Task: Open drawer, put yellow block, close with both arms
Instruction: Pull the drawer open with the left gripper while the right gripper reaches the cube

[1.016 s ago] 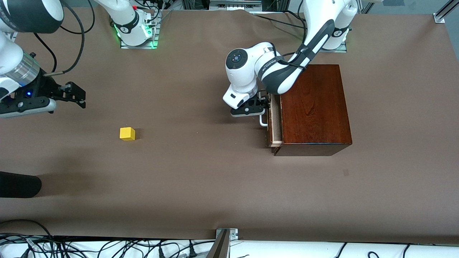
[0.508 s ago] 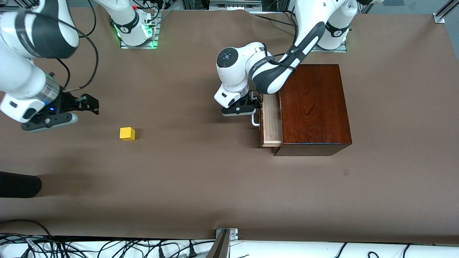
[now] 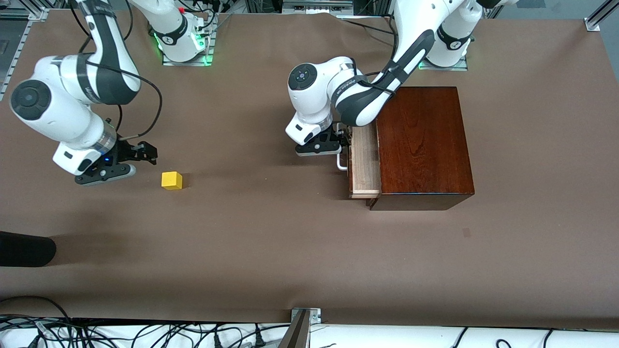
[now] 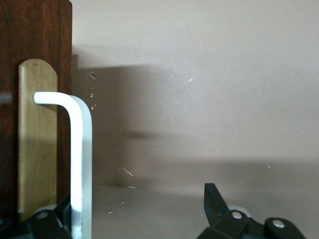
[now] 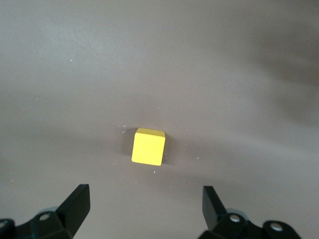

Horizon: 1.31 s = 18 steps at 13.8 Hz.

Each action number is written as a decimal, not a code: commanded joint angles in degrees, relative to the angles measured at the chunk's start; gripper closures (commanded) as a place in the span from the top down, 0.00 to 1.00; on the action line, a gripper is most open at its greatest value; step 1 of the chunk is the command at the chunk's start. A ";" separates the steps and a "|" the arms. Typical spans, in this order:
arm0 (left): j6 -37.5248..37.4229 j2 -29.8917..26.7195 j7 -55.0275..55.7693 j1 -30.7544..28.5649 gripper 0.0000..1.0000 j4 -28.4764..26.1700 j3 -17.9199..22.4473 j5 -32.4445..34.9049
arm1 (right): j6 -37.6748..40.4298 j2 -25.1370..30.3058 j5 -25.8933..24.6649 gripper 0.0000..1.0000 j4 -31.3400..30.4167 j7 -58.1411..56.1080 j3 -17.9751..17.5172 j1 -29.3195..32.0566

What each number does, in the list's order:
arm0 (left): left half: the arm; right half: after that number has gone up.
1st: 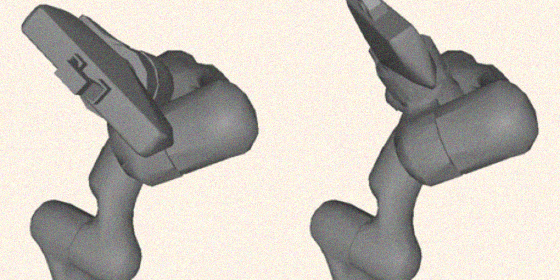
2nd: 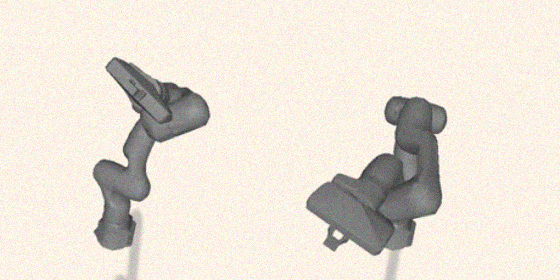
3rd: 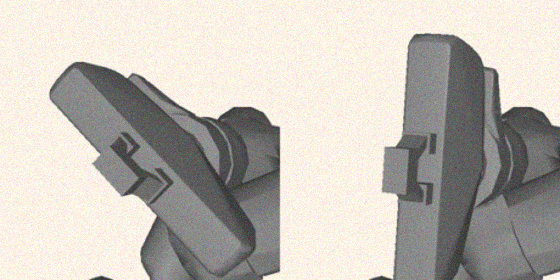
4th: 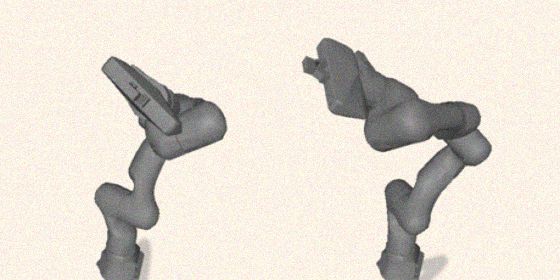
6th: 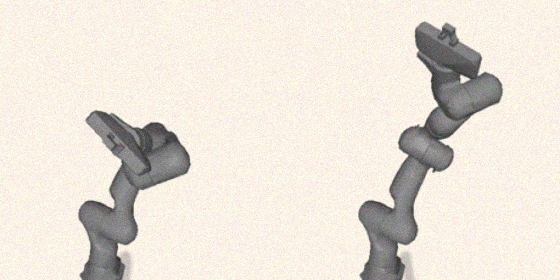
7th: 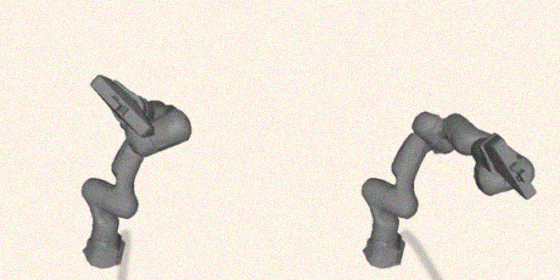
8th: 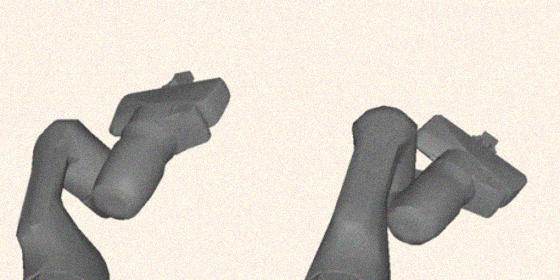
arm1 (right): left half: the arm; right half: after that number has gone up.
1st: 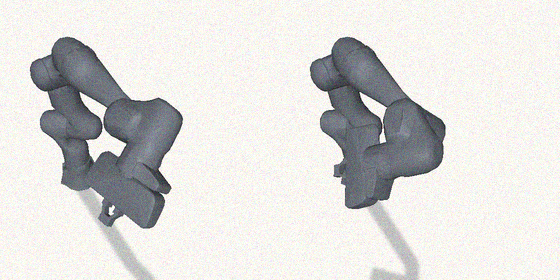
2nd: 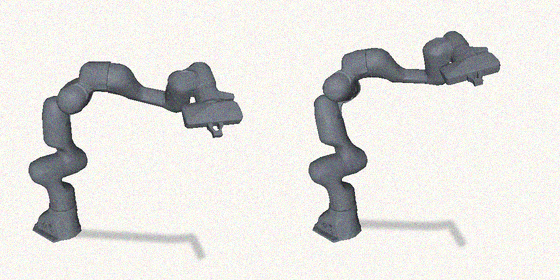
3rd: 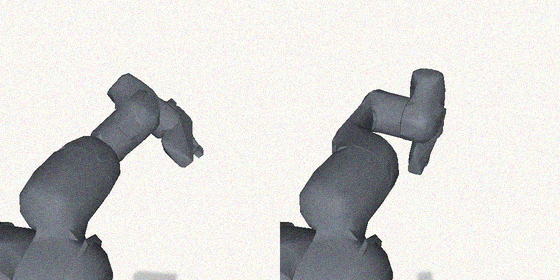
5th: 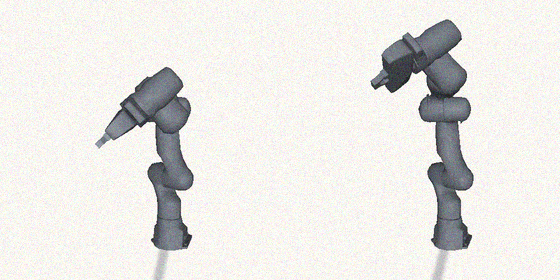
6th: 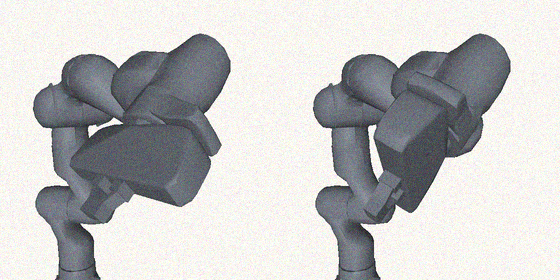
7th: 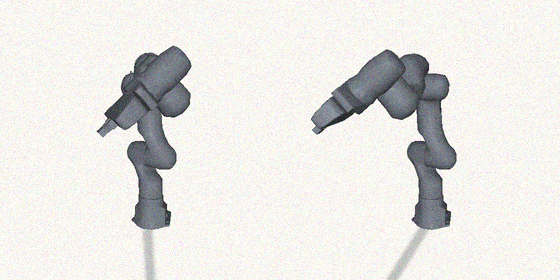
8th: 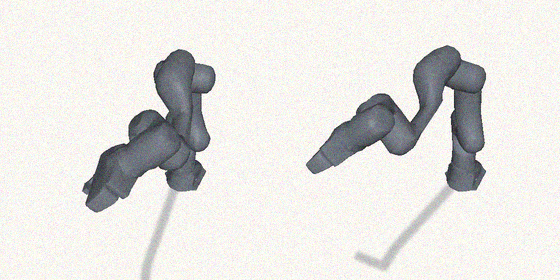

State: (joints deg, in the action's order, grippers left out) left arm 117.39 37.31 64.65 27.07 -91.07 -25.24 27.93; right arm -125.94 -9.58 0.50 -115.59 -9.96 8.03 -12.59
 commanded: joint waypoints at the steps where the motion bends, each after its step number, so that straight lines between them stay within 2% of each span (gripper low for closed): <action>1: 2.94 4.18 1.97 2.72 1.00 4.32 -1.48 -0.07 | -5.70 -1.75 3.09 1.00 -3.58 -0.14 -0.12 0.46; 5: -3.73 2.86 1.89 2.81 1.00 5.19 -1.83 0.10 | -13.26 -3.95 3.45 1.00 -7.62 -0.14 -0.12 0.46; 10: -11.82 2.42 0.93 3.96 1.00 10.29 -2.18 -0.16 | -21.18 -7.91 3.54 1.00 -9.65 -0.06 -0.12 0.64; 14: -21.48 -4.86 -8.02 2.47 1.00 12.75 -2.01 -1.74 | -24.78 -10.63 5.64 1.00 -9.74 -0.14 -0.12 0.64; 16: -23.26 -9.34 -11.46 -2.08 1.00 12.76 -2.01 -5.50 | -24.79 -11.08 5.91 1.00 -9.74 -0.23 -0.12 0.64; 18: -24.84 -12.95 -14.10 -6.04 1.00 12.76 -1.92 -6.14 | -24.88 -11.69 5.91 1.00 -9.74 -0.14 -0.12 0.64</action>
State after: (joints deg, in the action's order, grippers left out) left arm 94.10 28.50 54.19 25.00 -77.13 -26.96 23.76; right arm -149.74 -21.10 5.39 -124.89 -9.84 8.08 -12.19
